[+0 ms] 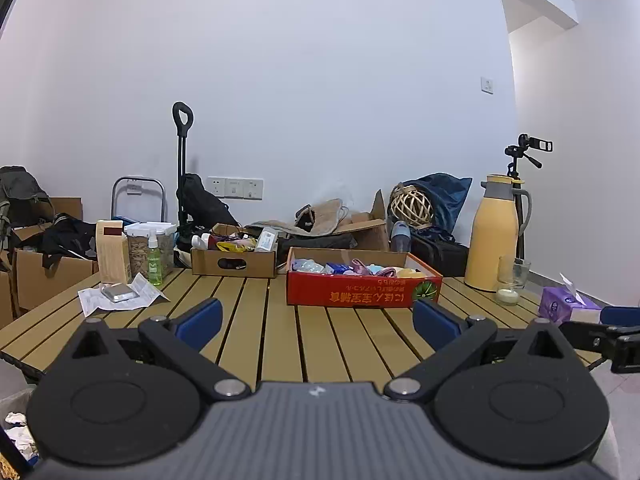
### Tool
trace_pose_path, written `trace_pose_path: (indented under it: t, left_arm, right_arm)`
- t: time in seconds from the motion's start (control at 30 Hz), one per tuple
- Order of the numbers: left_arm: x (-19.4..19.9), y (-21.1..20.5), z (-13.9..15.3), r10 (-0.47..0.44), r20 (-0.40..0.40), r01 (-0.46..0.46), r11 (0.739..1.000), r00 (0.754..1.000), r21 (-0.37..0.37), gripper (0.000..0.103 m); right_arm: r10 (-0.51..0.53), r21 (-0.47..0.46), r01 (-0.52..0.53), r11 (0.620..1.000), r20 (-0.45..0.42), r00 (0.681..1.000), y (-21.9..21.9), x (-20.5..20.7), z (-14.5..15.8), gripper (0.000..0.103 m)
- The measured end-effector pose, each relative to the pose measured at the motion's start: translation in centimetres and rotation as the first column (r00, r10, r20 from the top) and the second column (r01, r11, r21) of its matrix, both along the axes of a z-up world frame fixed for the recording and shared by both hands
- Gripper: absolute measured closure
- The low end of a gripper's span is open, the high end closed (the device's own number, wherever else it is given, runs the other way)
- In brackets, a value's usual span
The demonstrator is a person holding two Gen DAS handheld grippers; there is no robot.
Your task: Organize soft objects
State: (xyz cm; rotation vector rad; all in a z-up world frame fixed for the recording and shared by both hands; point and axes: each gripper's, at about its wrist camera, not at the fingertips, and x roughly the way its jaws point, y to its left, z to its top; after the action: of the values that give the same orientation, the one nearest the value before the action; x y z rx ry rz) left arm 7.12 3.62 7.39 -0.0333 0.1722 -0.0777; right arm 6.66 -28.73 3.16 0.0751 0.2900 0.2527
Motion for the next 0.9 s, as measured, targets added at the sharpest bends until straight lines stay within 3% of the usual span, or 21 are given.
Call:
trace_pose_path:
  t: [0.9]
  left_arm:
    - [-0.68,-0.35,0.22,-0.004,0.025,0.004,1.000,1.000,0.006,0.000]
  right_arm:
    - [0.009,-0.016,-0.009,1.000,0.028,1.000,0.25,-0.28,-0.06,0.000]
